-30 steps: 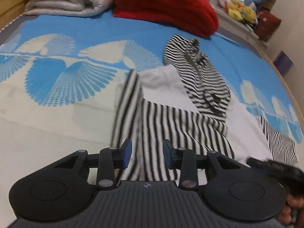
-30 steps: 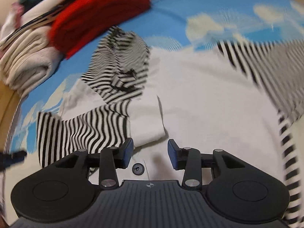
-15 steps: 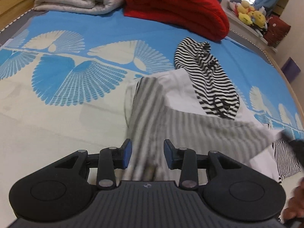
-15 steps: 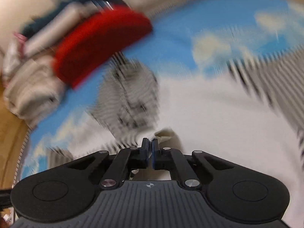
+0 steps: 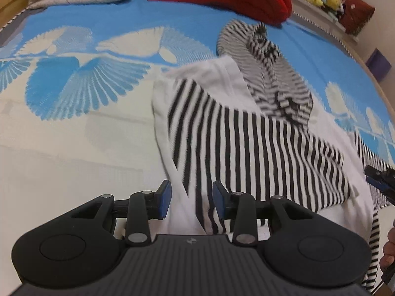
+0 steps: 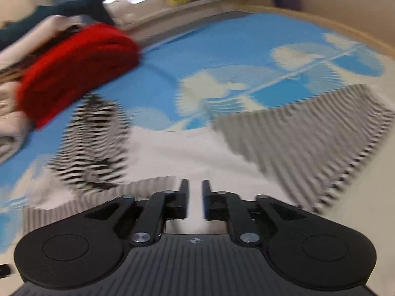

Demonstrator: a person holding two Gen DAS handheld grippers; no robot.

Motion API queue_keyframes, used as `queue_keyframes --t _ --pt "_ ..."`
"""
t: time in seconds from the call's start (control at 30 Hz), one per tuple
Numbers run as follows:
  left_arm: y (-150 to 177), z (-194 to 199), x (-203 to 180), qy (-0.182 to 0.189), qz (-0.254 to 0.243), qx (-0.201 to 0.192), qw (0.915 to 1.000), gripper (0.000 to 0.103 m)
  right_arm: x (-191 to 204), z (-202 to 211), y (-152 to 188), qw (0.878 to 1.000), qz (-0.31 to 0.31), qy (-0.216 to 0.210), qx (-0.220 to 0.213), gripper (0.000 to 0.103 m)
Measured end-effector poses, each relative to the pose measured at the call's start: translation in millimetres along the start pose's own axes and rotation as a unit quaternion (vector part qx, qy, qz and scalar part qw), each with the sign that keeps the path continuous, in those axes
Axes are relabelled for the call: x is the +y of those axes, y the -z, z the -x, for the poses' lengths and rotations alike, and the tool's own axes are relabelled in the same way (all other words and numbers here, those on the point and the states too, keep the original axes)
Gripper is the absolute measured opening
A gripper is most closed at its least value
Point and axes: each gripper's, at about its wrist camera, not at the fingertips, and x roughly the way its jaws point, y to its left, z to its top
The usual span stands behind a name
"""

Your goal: Fold small clothes

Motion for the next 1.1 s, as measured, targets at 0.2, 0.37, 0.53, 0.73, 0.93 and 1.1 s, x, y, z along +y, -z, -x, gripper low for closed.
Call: queue_keyframes --t 0.2,0.37,0.53,0.73,0.93,1.1 --pt "27.8 -40.6 -14.3 -0.053 -0.032 0.067 0.9958 0.041 -13.1 -48.2 15.8 0.989 -0.013 0.043 0.138 0.027" --pt "21.5 -12.6 -36.4 -0.048 -0.041 0.001 0.9980 0.042 -7.6 -34.0 14.3 0.996 0.021 0.032 0.085 0.028" --pt "22.8 -16.8 -38.4 -0.015 -0.010 0.008 0.9998 0.042 -12.9 -37.7 17.0 0.995 0.026 0.028 0.089 0.037" --pt "23.3 -26.2 -34.0 0.007 0.049 0.044 0.9978 0.042 -25.1 -40.2 17.0 0.993 0.009 0.054 0.106 0.037" --pt "9.8 7.9 -57.1 0.006 -0.009 -0.026 0.9996 0.055 -24.8 -18.8 -2.3 0.998 0.008 0.027 0.062 0.037" --pt "4.3 19.0 -60.2 0.003 -0.013 -0.035 0.9993 0.055 -30.6 4.5 -13.0 0.999 0.016 0.015 0.034 0.037"
